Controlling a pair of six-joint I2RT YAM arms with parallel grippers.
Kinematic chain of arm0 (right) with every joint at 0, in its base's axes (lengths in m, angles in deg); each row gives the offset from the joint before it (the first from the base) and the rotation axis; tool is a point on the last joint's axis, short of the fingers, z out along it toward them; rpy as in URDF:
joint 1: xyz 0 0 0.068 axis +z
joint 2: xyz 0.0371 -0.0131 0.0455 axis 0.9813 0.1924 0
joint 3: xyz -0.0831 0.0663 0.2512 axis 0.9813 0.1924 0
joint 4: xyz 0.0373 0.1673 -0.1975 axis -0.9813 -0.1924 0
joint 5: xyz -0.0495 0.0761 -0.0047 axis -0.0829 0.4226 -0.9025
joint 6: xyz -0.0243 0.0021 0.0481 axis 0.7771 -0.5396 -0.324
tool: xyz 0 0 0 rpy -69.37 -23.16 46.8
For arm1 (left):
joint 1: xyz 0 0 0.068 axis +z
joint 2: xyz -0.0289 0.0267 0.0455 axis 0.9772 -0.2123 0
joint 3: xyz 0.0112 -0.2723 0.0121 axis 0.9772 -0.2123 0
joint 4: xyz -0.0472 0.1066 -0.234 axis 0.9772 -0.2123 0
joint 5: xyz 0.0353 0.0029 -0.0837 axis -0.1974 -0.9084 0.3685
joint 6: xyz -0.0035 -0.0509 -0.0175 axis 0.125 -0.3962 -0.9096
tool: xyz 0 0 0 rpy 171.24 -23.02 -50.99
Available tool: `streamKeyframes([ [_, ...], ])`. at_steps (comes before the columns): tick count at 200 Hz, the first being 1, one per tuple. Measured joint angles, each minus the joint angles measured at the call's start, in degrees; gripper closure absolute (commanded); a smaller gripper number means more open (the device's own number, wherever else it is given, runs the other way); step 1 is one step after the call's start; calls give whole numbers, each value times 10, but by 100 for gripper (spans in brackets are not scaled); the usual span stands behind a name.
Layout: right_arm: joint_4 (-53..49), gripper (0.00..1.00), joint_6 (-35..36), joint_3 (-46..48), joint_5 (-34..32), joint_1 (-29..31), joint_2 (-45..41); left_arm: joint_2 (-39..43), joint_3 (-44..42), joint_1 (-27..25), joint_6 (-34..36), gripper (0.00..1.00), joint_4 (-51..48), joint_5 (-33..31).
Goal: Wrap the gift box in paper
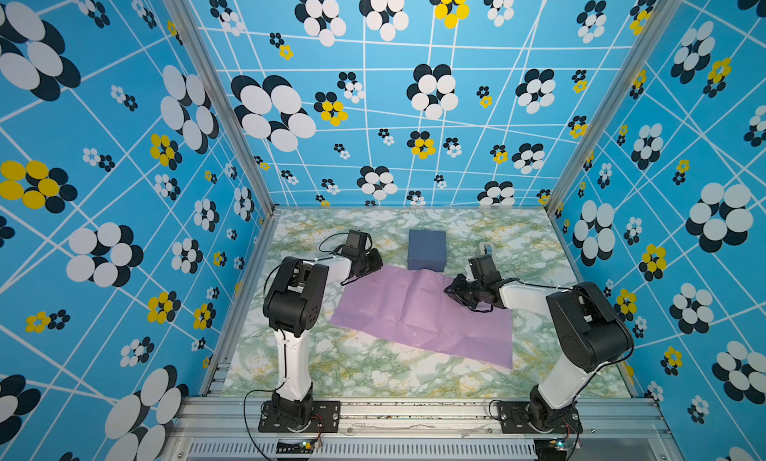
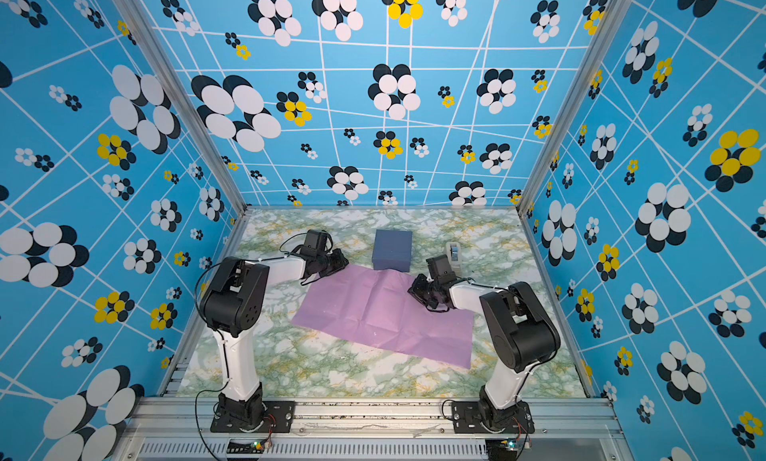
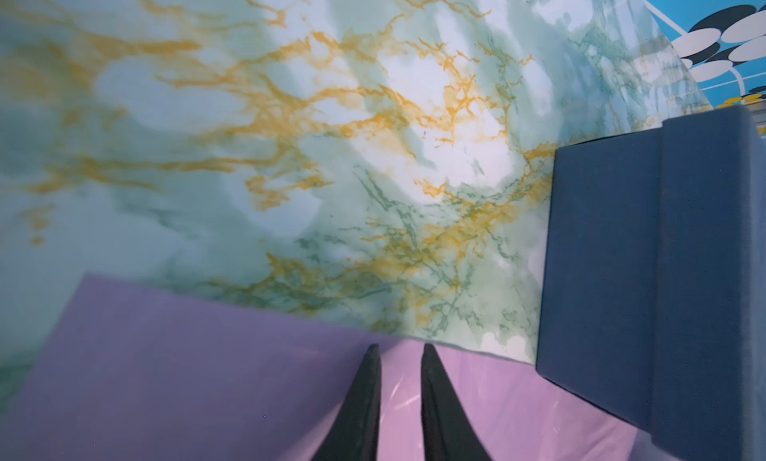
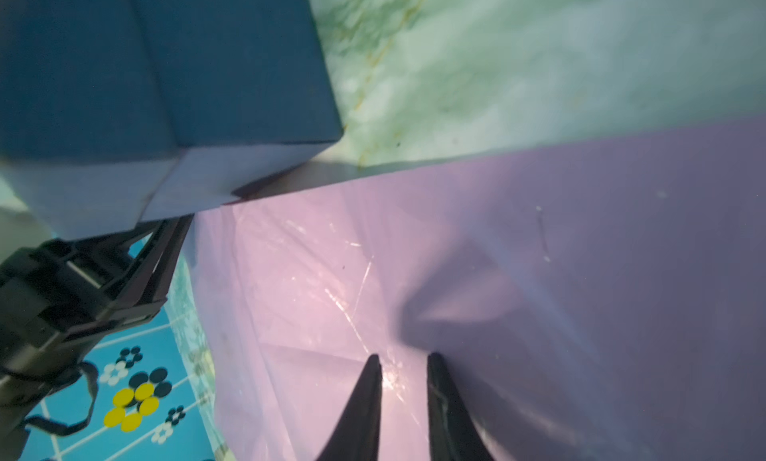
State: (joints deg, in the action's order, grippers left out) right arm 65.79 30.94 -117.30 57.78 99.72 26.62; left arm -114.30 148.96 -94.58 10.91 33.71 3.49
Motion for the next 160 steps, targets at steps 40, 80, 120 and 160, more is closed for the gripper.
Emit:
streamKeyframes([
  [40, -120, 55, 24, -22, -35, 12, -66, -5, 57, 0, 24, 51, 0, 36],
  [80, -90, 79, 24, -74, -36, 66, -74, -70, 178, -3, 44, 40, 65, 112],
  [120, -9, 89, -12, -68, -14, 78, 14, -184, 302, -5, 46, 35, 111, 191],
  [160, 52, 93, -43, -65, 2, 72, 83, -269, 368, -15, 37, 30, 146, 248],
])
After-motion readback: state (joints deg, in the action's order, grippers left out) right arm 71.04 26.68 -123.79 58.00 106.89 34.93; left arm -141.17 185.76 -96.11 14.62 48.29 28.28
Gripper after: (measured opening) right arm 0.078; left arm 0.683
